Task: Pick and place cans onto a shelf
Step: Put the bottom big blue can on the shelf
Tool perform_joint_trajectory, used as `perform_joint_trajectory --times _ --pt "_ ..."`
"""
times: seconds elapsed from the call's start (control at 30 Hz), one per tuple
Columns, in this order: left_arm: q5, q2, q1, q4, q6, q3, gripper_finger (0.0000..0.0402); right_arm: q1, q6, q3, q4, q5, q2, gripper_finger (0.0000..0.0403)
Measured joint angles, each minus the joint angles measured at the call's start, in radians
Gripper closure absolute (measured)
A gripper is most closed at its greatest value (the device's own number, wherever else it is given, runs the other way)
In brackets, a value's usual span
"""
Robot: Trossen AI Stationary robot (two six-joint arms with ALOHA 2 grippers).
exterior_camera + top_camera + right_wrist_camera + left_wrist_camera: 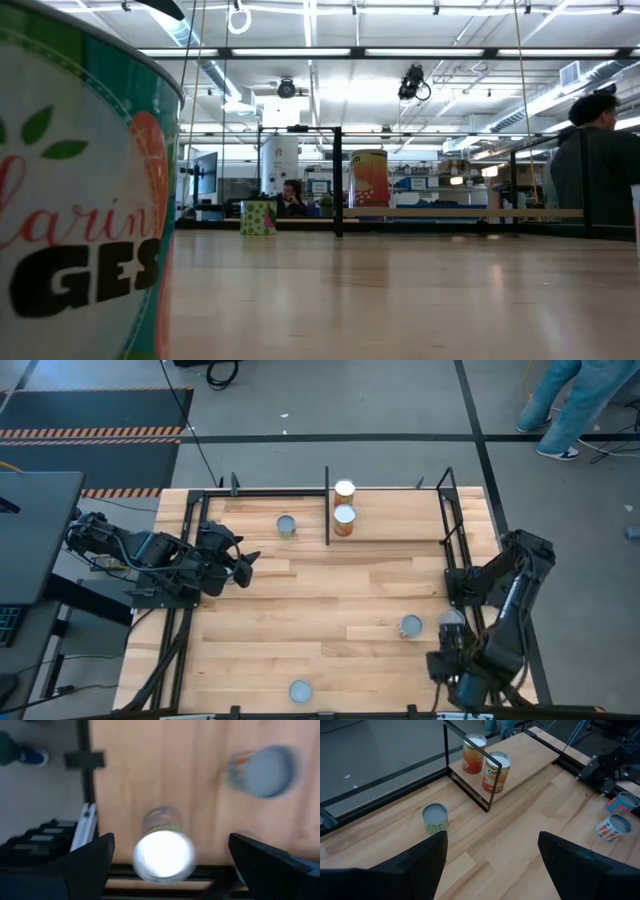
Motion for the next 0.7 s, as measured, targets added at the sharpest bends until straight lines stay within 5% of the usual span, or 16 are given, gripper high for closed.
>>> perform_joint_trajectory --times 0.3,0.7 --pt "0.001 0.000 0.000 0.000 0.001 0.000 0.0083 0.102 0.002 -0.210 0.169 0.049 -0.058 0.0003" --pt "0.001 0.000 0.000 0.000 0.001 0.000 0.0083 0.112 -0.058 -0.336 0.254 -0.021 -0.060 0.0004"
